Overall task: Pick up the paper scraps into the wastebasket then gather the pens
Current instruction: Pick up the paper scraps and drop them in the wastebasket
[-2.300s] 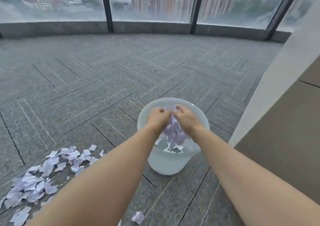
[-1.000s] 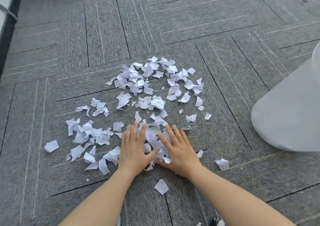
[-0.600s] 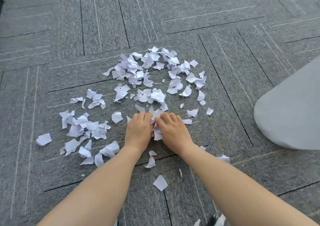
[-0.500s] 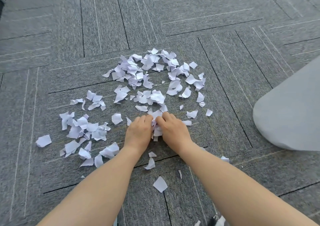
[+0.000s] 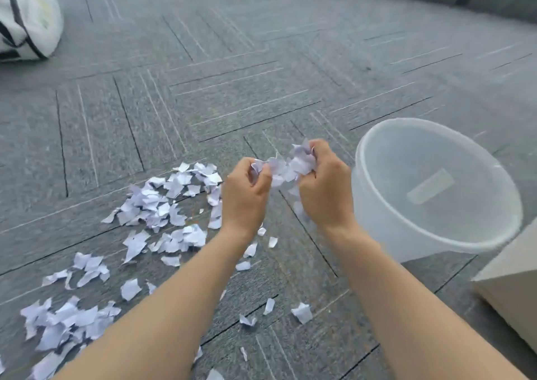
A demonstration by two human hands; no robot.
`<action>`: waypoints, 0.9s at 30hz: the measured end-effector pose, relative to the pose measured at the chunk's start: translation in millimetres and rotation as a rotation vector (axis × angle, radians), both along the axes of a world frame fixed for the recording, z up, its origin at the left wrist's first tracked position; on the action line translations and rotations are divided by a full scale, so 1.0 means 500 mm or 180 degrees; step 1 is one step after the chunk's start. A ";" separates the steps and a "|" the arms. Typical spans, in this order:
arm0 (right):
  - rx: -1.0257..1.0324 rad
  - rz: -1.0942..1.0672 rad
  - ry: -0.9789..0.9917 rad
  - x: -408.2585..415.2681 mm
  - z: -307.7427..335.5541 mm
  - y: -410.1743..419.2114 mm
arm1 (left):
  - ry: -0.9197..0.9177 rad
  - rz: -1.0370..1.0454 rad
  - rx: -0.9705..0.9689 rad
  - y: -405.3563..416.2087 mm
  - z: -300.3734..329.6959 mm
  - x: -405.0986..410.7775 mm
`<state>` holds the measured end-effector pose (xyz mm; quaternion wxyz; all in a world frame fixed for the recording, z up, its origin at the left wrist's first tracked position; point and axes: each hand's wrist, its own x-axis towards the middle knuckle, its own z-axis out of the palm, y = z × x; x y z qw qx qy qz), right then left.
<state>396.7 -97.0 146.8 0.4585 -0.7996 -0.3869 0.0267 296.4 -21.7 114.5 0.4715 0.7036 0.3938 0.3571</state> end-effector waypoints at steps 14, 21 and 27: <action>-0.0837 -0.1105 0.0617 0.337 0.113 -0.249 | 0.0579 -0.1140 -0.0779 -0.192 0.130 0.440; -0.1503 -0.0655 0.1405 0.376 0.099 -0.265 | 0.0849 -0.1495 -0.0762 -0.179 0.128 0.433; -0.2127 -0.0891 0.1246 0.369 0.134 -0.215 | 0.0554 -0.0931 -0.0820 -0.110 0.176 0.357</action>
